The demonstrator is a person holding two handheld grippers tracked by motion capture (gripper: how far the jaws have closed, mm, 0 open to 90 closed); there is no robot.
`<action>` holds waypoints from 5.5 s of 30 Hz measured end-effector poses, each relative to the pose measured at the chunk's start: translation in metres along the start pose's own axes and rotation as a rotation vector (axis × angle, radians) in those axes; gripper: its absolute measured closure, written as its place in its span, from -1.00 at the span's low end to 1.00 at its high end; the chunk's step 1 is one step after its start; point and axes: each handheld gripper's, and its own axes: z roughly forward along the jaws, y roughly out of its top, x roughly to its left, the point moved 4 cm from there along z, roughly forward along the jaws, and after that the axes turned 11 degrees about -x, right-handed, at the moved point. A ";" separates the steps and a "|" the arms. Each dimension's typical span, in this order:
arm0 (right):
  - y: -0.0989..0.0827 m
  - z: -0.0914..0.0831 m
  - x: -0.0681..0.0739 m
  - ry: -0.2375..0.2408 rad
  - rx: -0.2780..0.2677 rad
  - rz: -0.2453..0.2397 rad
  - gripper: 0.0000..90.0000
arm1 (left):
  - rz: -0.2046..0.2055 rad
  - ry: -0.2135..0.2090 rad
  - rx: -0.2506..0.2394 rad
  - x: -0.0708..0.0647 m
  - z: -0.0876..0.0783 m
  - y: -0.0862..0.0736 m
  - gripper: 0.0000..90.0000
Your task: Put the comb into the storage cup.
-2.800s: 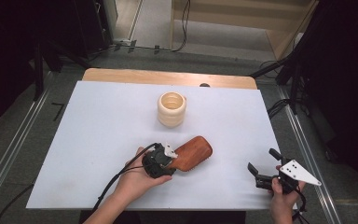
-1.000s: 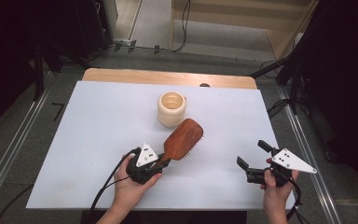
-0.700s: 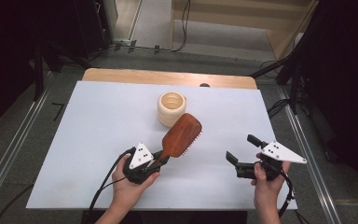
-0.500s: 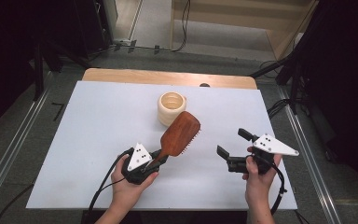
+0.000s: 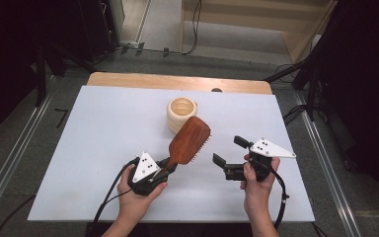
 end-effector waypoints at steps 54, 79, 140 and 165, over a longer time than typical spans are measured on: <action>-0.039 0.035 0.028 0.146 -0.022 0.427 0.05 | 0.068 -0.078 -0.065 -0.043 0.009 -0.016 0.59; -0.014 0.010 0.027 0.099 -0.099 0.176 0.19 | -0.099 -0.060 -0.047 0.002 -0.020 -0.017 -1.00; 0.024 0.034 0.017 0.082 -0.110 0.079 0.20 | -0.133 0.239 -0.146 0.127 -0.138 -0.040 -1.00; 0.053 0.061 0.011 0.092 -0.121 0.077 0.23 | -0.153 0.241 -0.159 0.128 -0.139 -0.041 -0.99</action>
